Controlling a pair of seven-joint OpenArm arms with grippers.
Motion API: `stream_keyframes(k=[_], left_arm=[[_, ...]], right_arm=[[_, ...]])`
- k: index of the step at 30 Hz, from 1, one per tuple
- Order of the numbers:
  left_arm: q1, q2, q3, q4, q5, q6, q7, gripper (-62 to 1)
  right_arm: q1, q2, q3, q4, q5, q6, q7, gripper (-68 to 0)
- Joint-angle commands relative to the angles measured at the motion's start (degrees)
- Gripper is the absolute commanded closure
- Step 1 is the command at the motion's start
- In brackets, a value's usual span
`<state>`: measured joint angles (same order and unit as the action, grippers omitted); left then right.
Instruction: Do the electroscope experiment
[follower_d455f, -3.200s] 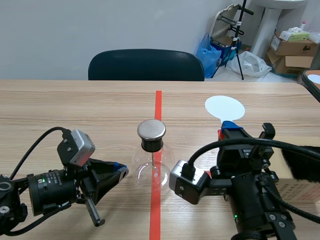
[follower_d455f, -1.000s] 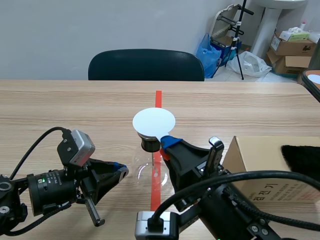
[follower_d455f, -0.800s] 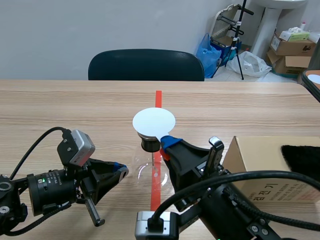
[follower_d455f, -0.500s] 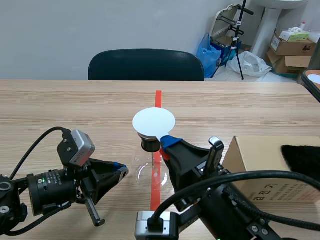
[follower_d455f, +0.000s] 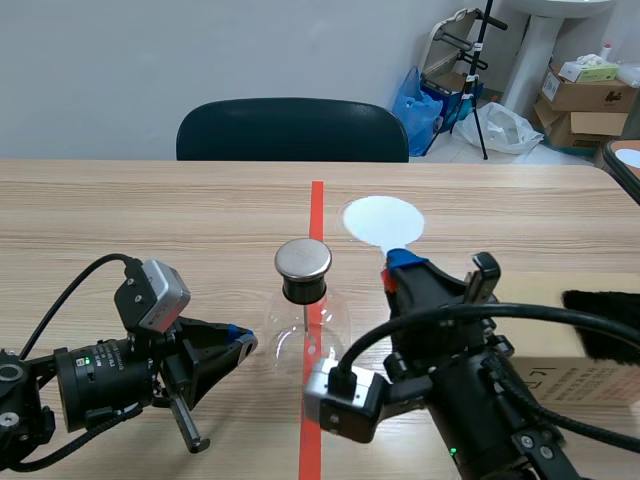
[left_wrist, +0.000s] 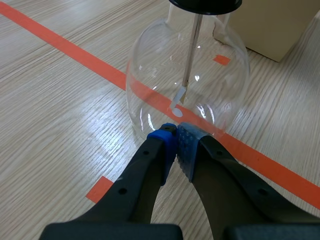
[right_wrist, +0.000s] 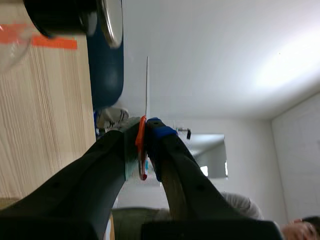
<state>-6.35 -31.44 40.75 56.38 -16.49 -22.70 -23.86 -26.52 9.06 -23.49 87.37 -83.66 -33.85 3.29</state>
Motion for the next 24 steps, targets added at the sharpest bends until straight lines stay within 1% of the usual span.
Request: stream_keyframes(k=[1,8,13,19,24], left_arm=[[0.0,0.1,-0.2,1.5,-0.4,-0.3,-0.8,-3.1],[0.0,0.1,-0.2,1.5,-0.4,-0.3,-0.8,-3.1],[0.0,0.1,-0.2,1.5,-0.4,-0.3,-0.8,-3.1],[0.0,0.1,-0.2,1.5,-0.4,-0.3,-0.8,-3.1],[0.0,0.1,-0.2,1.5,-0.4,-0.3,-0.8,-3.1]], right_arm=[[0.8,0.3,0.3,1.0,0.0,-0.9,-2.4,-1.3],[0.8,0.3,0.3,1.0,0.0,-0.9,-13.3,-1.3],[0.8,0.3,0.3,1.0,0.0,-0.9,-18.9,-1.3],[0.8,0.3,0.3,1.0,0.0,-0.9,-23.6,-1.3],[0.8,0.3,0.3,1.0,0.0,-0.9,-24.9,-1.3]])
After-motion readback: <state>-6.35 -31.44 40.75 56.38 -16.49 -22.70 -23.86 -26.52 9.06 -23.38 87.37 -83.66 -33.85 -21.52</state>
